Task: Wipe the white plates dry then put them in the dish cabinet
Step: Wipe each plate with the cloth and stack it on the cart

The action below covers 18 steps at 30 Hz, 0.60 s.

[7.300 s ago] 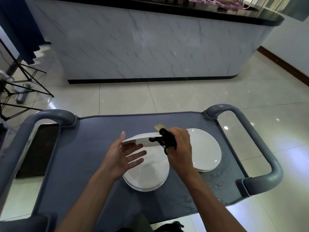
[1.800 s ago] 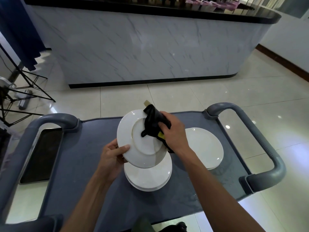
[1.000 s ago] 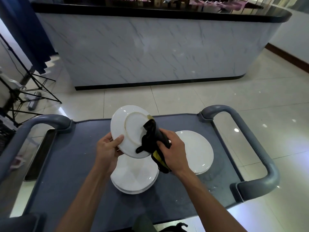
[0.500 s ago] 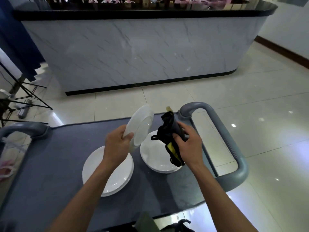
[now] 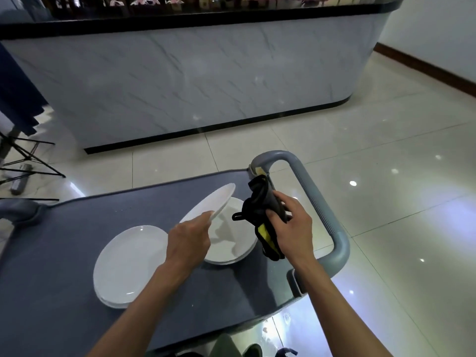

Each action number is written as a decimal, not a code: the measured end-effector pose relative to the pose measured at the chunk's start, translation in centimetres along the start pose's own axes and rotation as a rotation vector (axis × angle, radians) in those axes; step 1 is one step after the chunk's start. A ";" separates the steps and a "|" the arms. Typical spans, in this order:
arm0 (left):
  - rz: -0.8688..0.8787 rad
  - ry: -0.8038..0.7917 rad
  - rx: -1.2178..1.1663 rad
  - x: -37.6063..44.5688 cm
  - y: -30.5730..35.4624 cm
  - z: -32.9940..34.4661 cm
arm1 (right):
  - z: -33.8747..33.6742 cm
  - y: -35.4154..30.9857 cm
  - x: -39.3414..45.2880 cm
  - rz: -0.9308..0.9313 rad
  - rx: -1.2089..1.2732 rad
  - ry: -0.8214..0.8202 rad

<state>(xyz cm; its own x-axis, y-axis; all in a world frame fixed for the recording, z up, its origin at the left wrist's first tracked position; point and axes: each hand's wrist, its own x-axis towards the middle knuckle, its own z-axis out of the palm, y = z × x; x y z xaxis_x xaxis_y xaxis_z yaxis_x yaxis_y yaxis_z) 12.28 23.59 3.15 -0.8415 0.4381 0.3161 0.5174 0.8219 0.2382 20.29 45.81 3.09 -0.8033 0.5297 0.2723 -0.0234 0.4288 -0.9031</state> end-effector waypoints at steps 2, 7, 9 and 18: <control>0.036 -0.071 0.056 -0.3 0.7 0.9 | -0.4 0.6 -0.2 0.003 -0.011 -0.005; 0.141 -0.215 0.137 -0.4 2.5 1.8 | -0.7 1.6 -0.8 -0.006 -0.028 -0.014; 0.170 -0.228 0.186 -0.5 3.0 2.2 | -0.9 2.0 -0.9 0.000 -0.032 -0.010; 0.225 -0.405 0.243 -2.0 2.9 5.5 | -1.8 3.4 -1.4 0.051 -0.079 0.016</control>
<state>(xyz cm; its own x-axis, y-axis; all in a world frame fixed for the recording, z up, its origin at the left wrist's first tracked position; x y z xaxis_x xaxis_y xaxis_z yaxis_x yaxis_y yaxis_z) 14.63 27.03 -1.82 -0.7310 0.6800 -0.0574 0.6821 0.7307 -0.0303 22.42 47.84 0.18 -0.7928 0.5636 0.2319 0.0649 0.4565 -0.8873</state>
